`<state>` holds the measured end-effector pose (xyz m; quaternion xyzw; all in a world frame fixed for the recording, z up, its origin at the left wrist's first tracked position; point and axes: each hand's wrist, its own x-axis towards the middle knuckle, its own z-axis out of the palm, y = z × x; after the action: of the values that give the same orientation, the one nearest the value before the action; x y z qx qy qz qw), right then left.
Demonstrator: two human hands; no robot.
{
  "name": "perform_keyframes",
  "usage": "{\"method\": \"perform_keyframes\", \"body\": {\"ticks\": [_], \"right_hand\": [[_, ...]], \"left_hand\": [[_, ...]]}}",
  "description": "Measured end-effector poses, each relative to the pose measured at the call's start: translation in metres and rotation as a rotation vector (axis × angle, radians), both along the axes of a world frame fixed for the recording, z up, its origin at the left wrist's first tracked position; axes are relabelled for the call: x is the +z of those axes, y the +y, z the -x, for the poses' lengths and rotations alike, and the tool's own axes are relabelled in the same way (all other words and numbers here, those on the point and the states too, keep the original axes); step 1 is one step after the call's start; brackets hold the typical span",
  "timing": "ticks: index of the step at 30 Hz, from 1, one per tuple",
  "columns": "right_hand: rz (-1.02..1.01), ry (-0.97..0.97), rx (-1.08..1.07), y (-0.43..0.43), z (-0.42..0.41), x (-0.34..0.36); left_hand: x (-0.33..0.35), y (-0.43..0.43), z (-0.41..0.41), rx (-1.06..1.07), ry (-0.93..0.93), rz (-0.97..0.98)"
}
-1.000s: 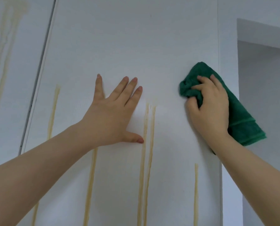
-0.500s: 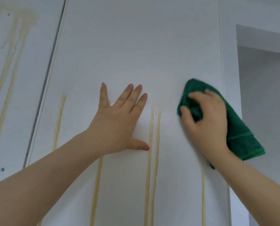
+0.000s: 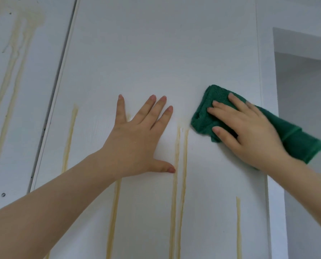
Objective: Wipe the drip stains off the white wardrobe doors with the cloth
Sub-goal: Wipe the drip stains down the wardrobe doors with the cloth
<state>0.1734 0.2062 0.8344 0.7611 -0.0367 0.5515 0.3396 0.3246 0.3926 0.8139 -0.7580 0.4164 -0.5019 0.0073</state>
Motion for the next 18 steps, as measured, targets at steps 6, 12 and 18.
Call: {"method": "perform_keyframes", "body": {"ticks": [6,12,18], "right_hand": [[-0.261,-0.374,0.011,0.006,-0.018,0.027],[0.082,-0.045,-0.114,0.005,-0.028,-0.018],[-0.371,-0.376,0.007,0.023,-0.039,0.014]], "left_hand": [[-0.001,0.001,-0.001,-0.021,0.017,0.007],[-0.002,-0.002,-0.003,-0.010,-0.020,0.011],[-0.002,-0.003,-0.005,-0.068,-0.072,0.067]]}}
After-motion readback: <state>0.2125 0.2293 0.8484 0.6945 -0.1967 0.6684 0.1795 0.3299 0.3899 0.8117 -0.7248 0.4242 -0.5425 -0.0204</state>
